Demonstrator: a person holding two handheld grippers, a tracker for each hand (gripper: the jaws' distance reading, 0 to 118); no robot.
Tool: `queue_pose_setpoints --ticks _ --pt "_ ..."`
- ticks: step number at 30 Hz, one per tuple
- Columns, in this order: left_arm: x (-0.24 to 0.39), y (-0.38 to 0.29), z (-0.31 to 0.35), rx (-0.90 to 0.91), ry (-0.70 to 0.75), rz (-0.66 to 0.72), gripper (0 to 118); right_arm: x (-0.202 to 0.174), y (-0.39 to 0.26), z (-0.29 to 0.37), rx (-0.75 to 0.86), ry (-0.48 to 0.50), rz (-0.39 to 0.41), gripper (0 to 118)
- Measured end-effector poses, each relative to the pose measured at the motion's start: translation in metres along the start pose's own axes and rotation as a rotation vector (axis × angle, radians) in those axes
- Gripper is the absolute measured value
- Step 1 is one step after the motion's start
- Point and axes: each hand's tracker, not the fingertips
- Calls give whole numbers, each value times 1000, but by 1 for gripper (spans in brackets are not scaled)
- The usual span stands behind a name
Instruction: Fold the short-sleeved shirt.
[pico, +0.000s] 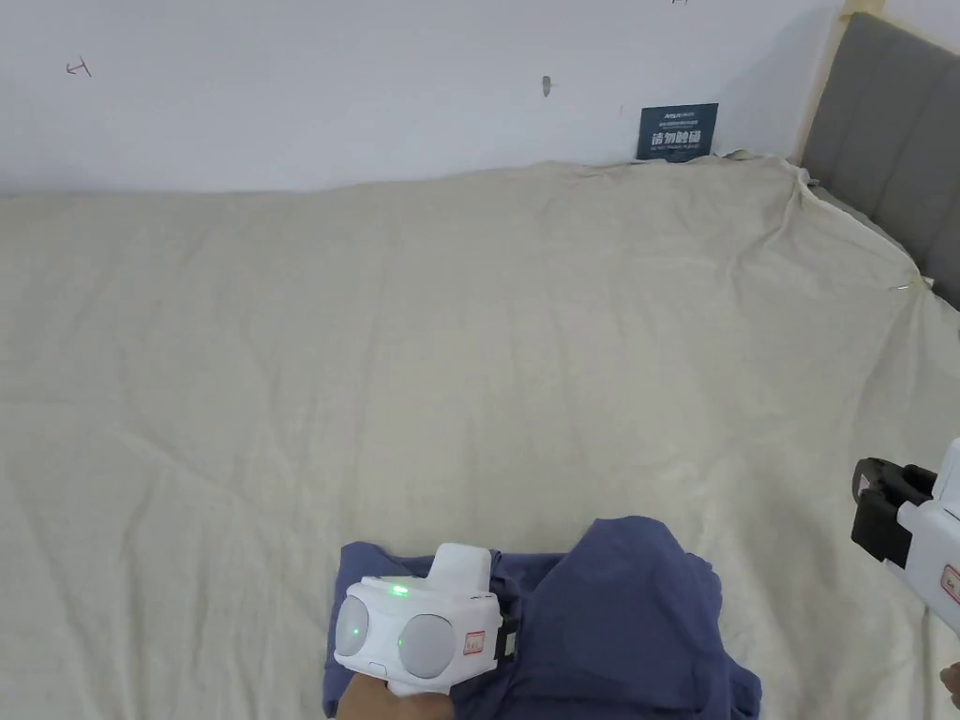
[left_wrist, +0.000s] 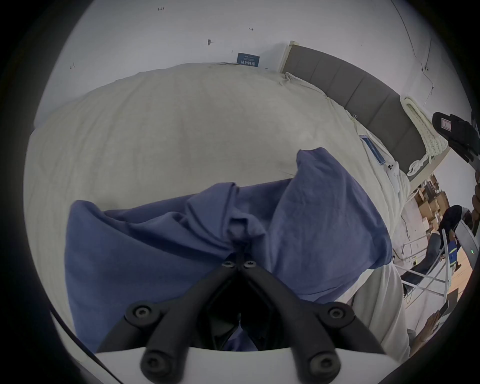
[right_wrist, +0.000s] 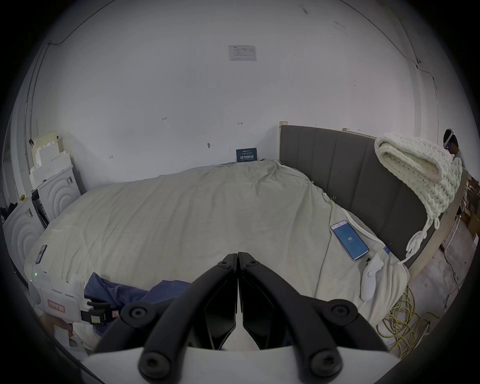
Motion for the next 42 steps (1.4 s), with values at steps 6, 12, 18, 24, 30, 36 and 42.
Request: queue_pose_setpoints --ticks 6,12,18,24,30,36,42 --pt "26 1 -7 -22 -67 -23 0 5 0 0 0 -15 -7 0" --pt "16 4 6 -2 -69 -7 0 6 1 2 3 -17 -4 0" --pt "-4 28 68 98 -94 -36 0 2 5 1 8 -11 -4 0" --pt "-63 42 100 146 -68 10 0 -9 9 0 17 11 9 0" --pt "-125 40 108 107 -48 111 0 -17 10 -3 14 27 17 0" --pt "-168 25 93 13 -119 268 78 -19 8 -7 0 32 24 0" --pt "-184 10 62 -62 -103 305 92 -17 4 -11 -11 32 26 0"
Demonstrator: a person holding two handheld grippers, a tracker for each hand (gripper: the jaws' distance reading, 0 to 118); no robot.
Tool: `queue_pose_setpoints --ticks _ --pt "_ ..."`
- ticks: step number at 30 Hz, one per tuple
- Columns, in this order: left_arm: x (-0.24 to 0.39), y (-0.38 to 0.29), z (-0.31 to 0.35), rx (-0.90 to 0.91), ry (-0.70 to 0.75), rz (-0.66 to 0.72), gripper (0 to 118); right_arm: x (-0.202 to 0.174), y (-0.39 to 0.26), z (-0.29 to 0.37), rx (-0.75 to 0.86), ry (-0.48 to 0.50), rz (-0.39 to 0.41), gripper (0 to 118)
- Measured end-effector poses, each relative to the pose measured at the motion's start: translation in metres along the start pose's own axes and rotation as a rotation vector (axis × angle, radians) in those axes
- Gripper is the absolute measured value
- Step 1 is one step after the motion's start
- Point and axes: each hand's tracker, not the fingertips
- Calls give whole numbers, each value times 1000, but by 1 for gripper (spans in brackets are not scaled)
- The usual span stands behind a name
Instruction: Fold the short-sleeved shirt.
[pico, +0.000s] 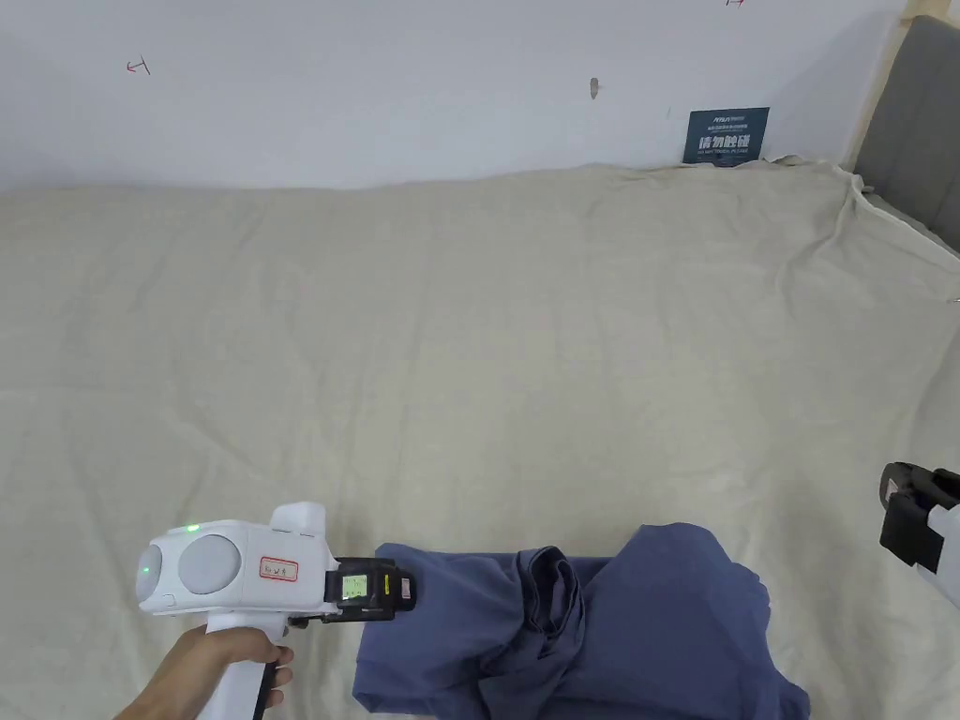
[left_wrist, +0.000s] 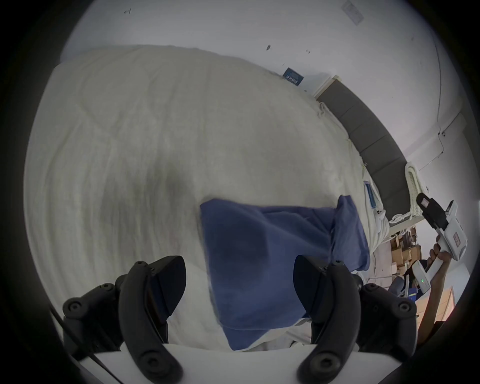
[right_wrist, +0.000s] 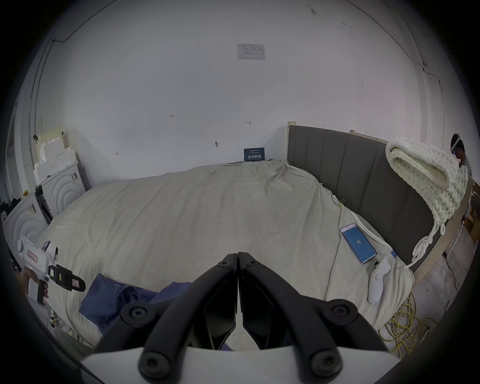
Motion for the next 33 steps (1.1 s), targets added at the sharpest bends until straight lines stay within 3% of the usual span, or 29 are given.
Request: queue_pose_setpoints --ticks 4,6,9,13,14,15,16,23,33 --pt "-1 -6 -17 -58 -1 15 92 3 -2 -2 -8 -5 -3 0" --pt "8 -11 -17 -66 4 -1 85 6 -4 -4 -11 -8 -3 0" --pt "17 -13 -21 -76 -11 -26 64 10 -6 -6 -16 -14 -4 0" --pt "17 -9 -32 -87 -16 -42 46 9 -7 -5 -21 -20 -11 0" --pt "22 -9 -34 -93 -12 -41 37 10 -7 -5 -22 -20 -12 0" --pt "23 -9 -35 -97 2 -38 19 10 -7 -4 -22 -20 -15 0" --pt "24 -10 -36 -91 5 -40 12 9 -7 -3 -22 -20 -16 0" --pt "38 -15 -23 -59 45 -108 5 6 -4 -2 -18 -20 -17 0" --pt "19 6 28 10 68 -63 3 1 6 -3 -1 -11 -15 0"
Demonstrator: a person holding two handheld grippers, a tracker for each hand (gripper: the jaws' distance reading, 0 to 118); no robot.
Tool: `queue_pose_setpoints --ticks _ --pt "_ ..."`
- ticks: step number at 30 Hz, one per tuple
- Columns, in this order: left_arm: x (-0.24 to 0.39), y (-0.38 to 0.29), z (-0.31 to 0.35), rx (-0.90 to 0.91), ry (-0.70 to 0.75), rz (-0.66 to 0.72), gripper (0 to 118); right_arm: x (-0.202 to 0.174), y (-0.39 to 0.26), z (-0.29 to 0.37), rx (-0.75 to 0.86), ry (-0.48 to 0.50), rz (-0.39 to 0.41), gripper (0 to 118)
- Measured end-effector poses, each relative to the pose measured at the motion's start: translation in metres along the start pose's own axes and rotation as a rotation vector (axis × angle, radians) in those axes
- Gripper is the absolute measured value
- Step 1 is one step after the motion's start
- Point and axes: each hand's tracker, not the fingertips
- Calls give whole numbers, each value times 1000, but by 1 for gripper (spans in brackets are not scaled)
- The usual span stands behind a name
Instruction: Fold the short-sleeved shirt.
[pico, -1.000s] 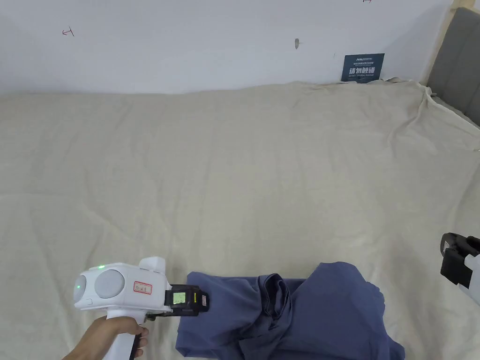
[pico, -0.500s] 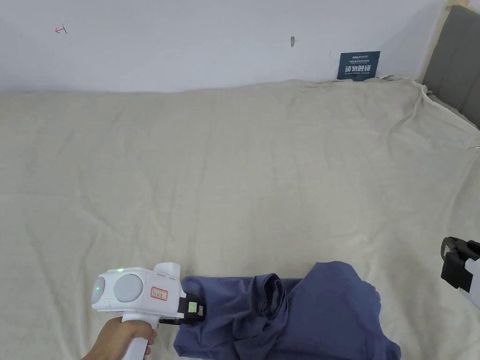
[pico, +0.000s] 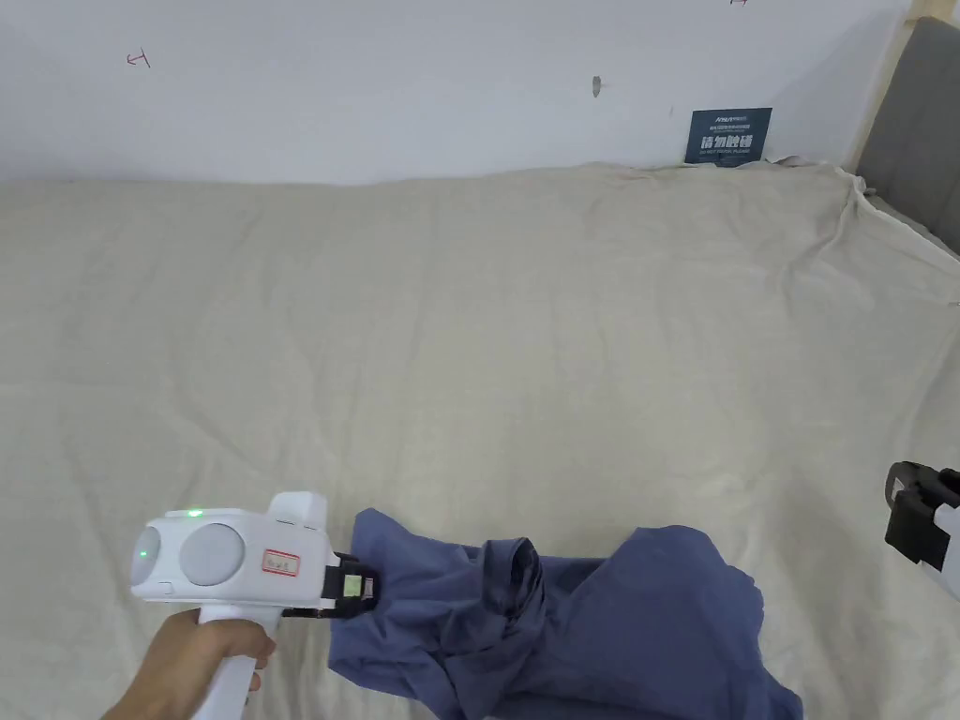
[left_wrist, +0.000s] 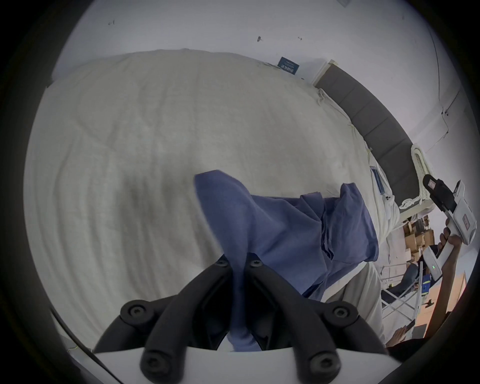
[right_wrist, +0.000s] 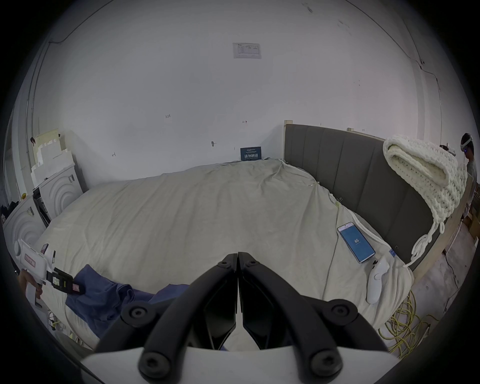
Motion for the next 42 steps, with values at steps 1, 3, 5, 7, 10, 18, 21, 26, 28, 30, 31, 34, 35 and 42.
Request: queue_pose_setpoints --ticks 1,3,5,7,10,18,21,26,28,30,31,34,35,42 --pt "-8 1 8 8 -8 36 3 -1 1 -1 1 2 0 0" --pt "-19 1 24 23 35 26 3 -4 3 -1 4 7 3 0" --pt "-30 1 44 34 112 15 3 -8 4 -3 7 15 5 0" --pt "-47 0 62 33 133 51 3 -11 4 -5 8 23 8 0" --pt "-76 -8 81 38 191 74 3 -16 4 -7 7 39 9 0" --pt "-60 -14 90 30 219 70 3 -25 1 -8 2 65 20 0" --pt "-38 -7 82 20 197 3 3 -24 1 -7 3 69 17 0" --pt "23 6 63 -16 119 -74 3 -21 1 -3 6 71 12 0" --pt "50 10 50 -36 106 -145 3 -19 1 -1 11 69 11 0" --pt "75 13 37 -58 71 -161 3 -16 0 1 13 67 6 0" --pt "85 13 29 -65 52 -165 3 -15 0 2 14 65 3 0" --pt "115 12 3 -108 17 -236 3 -9 -2 6 16 58 -4 0" --pt "126 11 -5 -127 3 -254 3 -6 -3 7 16 52 -10 0" --pt "182 -2 -61 -210 27 -352 3 8 -10 12 8 35 -33 0"
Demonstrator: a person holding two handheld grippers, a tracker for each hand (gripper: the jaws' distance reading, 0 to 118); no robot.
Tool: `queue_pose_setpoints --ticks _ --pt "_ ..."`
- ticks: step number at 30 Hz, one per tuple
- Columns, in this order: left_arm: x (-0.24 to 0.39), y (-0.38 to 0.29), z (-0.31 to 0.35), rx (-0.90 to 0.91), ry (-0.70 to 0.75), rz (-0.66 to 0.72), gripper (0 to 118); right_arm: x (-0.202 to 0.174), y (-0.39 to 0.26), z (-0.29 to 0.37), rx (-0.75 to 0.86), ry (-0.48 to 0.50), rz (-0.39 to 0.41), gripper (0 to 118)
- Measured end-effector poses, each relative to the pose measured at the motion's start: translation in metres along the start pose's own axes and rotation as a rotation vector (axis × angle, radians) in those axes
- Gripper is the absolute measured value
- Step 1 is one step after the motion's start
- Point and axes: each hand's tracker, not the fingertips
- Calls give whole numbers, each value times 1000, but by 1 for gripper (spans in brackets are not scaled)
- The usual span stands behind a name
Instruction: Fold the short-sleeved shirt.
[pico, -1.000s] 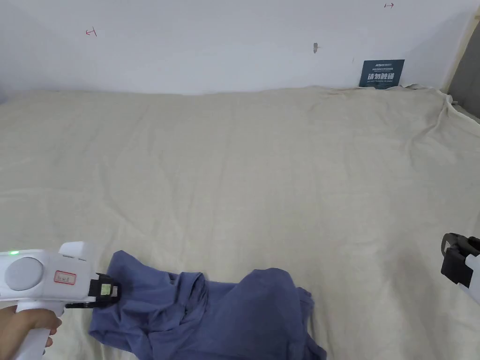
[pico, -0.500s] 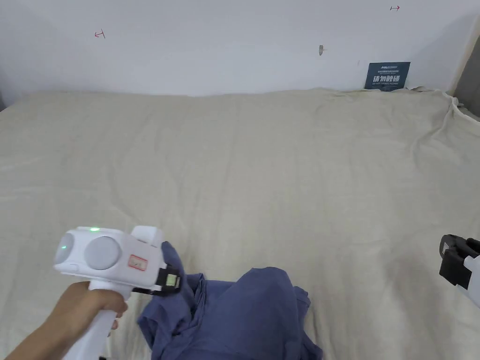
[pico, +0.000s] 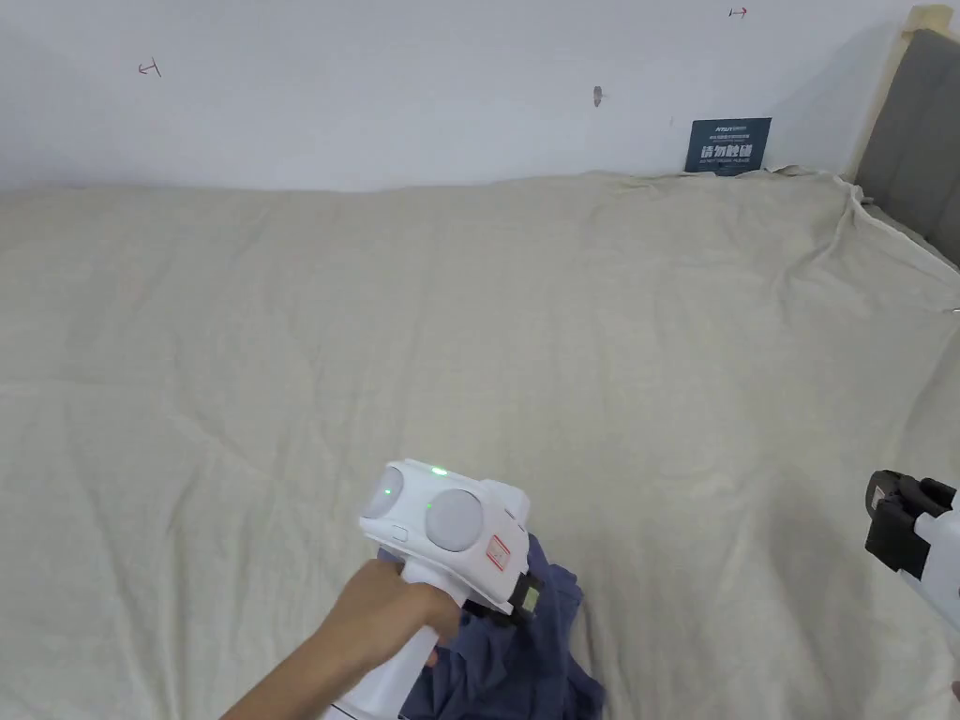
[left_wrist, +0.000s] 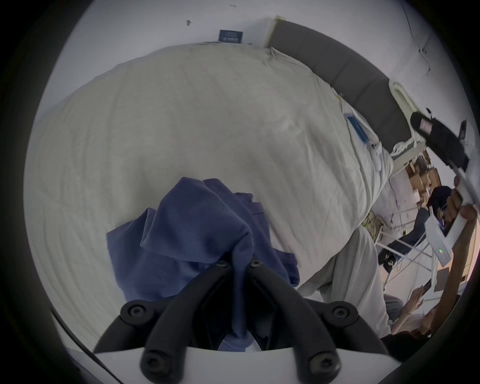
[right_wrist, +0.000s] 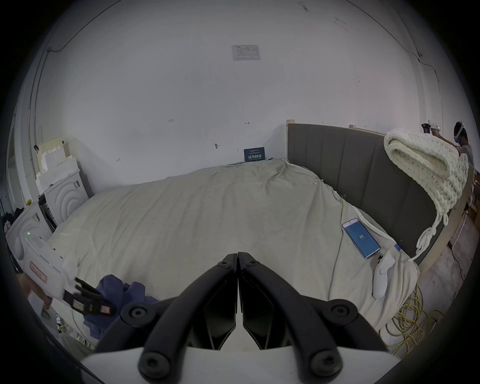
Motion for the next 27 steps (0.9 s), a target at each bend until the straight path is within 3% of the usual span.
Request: queue_pose_setpoints --ticks 8,10,11,12,13,15,17,27 --pt "13 -1 -30 -35 11 10 5 9 -8 2 -21 -19 0 0" --pt "12 -2 -30 -34 11 13 22 9 -8 1 -25 -22 0 0" --pt "12 -3 -26 -24 -17 25 39 10 -8 1 -25 -22 -1 0" --pt "10 -2 -21 -15 -56 53 70 10 -8 1 -26 -24 0 0" --pt "8 -1 -16 -12 -99 74 84 10 -8 1 -26 -24 1 0" --pt "8 1 -7 22 -134 113 91 9 -7 0 -26 -24 3 0" --pt "6 1 9 84 -136 87 117 7 -5 1 -22 -22 5 0" --pt "-28 -13 71 402 60 92 114 0 2 2 -6 -13 12 0"
